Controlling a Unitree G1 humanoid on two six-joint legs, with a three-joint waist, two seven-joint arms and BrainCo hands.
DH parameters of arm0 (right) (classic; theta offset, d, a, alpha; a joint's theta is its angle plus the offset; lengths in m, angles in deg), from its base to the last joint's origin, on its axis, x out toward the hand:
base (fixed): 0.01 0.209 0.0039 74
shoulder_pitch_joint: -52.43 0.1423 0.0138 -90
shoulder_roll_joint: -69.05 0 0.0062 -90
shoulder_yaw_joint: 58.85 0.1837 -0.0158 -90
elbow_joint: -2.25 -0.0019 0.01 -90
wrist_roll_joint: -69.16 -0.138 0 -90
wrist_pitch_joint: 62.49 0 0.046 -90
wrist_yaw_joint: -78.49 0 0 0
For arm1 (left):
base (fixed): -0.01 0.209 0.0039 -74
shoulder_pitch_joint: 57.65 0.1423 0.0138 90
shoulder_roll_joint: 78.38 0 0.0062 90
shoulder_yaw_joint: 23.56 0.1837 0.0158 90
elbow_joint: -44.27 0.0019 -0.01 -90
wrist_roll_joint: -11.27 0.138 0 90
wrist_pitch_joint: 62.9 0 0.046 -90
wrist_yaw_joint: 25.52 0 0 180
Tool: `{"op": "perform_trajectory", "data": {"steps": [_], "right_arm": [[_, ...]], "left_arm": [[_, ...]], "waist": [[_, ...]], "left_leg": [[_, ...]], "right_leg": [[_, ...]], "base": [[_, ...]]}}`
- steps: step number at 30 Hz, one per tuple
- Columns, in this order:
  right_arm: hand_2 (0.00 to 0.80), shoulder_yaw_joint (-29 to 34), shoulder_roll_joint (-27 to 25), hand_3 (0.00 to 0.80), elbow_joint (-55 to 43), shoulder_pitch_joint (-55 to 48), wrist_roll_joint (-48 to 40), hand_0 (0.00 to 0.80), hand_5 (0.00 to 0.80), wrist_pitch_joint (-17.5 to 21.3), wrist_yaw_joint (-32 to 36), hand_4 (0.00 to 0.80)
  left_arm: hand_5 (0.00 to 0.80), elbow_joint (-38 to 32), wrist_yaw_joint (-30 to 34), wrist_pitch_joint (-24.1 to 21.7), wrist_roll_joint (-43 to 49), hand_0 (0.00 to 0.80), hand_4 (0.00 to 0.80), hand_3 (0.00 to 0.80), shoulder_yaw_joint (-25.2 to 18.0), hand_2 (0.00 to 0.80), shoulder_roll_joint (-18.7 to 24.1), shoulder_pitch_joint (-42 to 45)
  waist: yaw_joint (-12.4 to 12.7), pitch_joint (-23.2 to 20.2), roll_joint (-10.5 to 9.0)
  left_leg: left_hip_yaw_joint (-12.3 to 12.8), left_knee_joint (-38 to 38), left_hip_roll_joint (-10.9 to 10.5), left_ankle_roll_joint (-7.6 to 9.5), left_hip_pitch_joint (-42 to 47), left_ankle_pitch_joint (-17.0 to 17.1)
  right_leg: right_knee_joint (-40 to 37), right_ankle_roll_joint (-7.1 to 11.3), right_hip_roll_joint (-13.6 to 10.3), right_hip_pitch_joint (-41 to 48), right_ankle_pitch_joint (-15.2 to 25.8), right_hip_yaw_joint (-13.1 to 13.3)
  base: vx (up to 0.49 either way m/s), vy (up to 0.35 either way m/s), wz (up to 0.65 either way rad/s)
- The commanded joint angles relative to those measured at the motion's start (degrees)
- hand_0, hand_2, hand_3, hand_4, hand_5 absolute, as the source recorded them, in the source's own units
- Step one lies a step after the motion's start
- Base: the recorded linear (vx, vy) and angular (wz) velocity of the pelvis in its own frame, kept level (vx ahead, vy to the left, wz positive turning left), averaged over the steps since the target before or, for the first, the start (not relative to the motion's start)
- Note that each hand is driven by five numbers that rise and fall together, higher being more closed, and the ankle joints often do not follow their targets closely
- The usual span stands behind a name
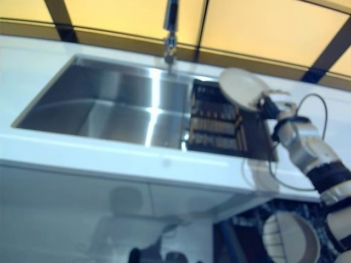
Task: Take plates into dishwasher
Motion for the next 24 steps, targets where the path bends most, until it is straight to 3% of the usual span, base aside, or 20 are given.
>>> {"op": "perform_trajectory", "data": {"steps": [1, 6, 9, 13, 17, 19, 24], "right_arm": [[0.8, 4.5, -5.0, 0.8, -1.2, 0.7, -7.3, 0.8, 0.8, -3.4, 0.2, 0.8], [0.8, 13.0, -4.1, 0.8, -0.5, -5.3, -25.4, 0.8, 0.8, -5.8, 5.9, 0.8], [0.8, 17.5, -3.0, 0.8, 0.2, -9.1, -31.9, 0.8, 0.8, -6.5, 9.5, 0.8], [0.8, 24.7, -1.3, 0.8, 1.9, -16.1, -45.4, 0.8, 0.8, -10.3, 17.7, 0.8], [0.8, 28.2, -2.1, 0.8, 4.6, -19.2, -50.6, 0.8, 0.8, -11.6, 22.5, 0.8], [0.8, 31.0, -2.6, 0.8, 6.0, -21.8, -54.9, 0.8, 0.8, -14.1, 26.4, 0.8], [0.8, 35.3, -4.5, 0.8, 8.7, -26.7, -56.3, 0.8, 0.8, -17.1, 31.4, 0.8]], "left_arm": [[0.0, 3.2, -0.1, -1.2, 3.4, 0.0, 0.0, 0.0, -0.4, 0.0, 0.2, -0.6], [0.0, 4.0, 0.6, -1.1, 4.7, 0.0, 0.0, 0.0, -1.1, 0.0, 0.0, -0.8], [0.0, 4.6, 1.0, -1.3, 5.6, 0.0, 0.0, 0.0, -1.4, 0.0, -0.3, -0.7], [0.0, 5.8, 1.4, -2.0, 6.8, 0.0, 0.0, 0.0, -1.8, 0.0, -0.7, -0.1], [0.0, 6.5, 1.6, -2.3, 7.2, 0.0, 0.0, 0.0, -1.9, 0.0, -0.5, -0.1], [0.0, 6.9, 1.6, -2.5, 7.1, 0.0, 0.0, 0.0, -2.1, 0.0, -0.5, 0.0], [0.0, 8.0, 2.1, -3.0, 7.9, 0.0, 0.0, 0.0, -2.8, 0.0, -0.4, 0.4]], "waist": [[-0.6, -3.1, -1.67], [-2.6, -5.0, -1.45], [-3.5, -5.8, -1.25], [-5.2, -7.2, -1.05], [-6.2, -7.7, -1.03], [-7.1, -8.1, -1.04], [-8.4, -8.8, -1.19]], "left_leg": [[1.9, -0.2, -1.6, 1.65, 1.6, -4.1], [3.8, -0.2, -1.0, 1.28, 3.5, -4.7], [4.8, -0.2, -0.6, 1.09, 4.4, -5.0], [6.5, -0.2, 0.2, 0.74, 6.1, -5.3], [7.4, -0.2, 0.6, 0.46, 6.9, -5.4], [7.8, -0.2, 0.8, 0.22, 7.4, -5.6], [8.6, -0.2, 1.3, -0.2, 7.8, -5.5]], "right_leg": [[-0.2, 5.9, -0.4, 1.3, 1.5, 1.6], [-0.2, 5.76, -0.1, 2.0, 1.2, 3.1], [-0.2, 5.62, 0.1, 2.4, 1.0, 3.6], [-0.2, 5.39, 0.3, 3.1, 0.6, 4.5], [-0.2, 5.29, 0.6, 3.6, 0.4, 5.2], [-0.2, 5.23, 0.9, 3.7, 0.2, 5.8], [-0.2, 5.18, 1.2, 3.8, 0.1, 6.6]], "base": [[0.012, 0.005, -0.11], [0.035, 0.012, -0.18], [0.04, 0.004, -0.24], [0.042, 0.003, -0.26], [0.029, -0.006, -0.22], [0.019, -0.011, -0.18], [0.023, -0.004, -0.15]]}}
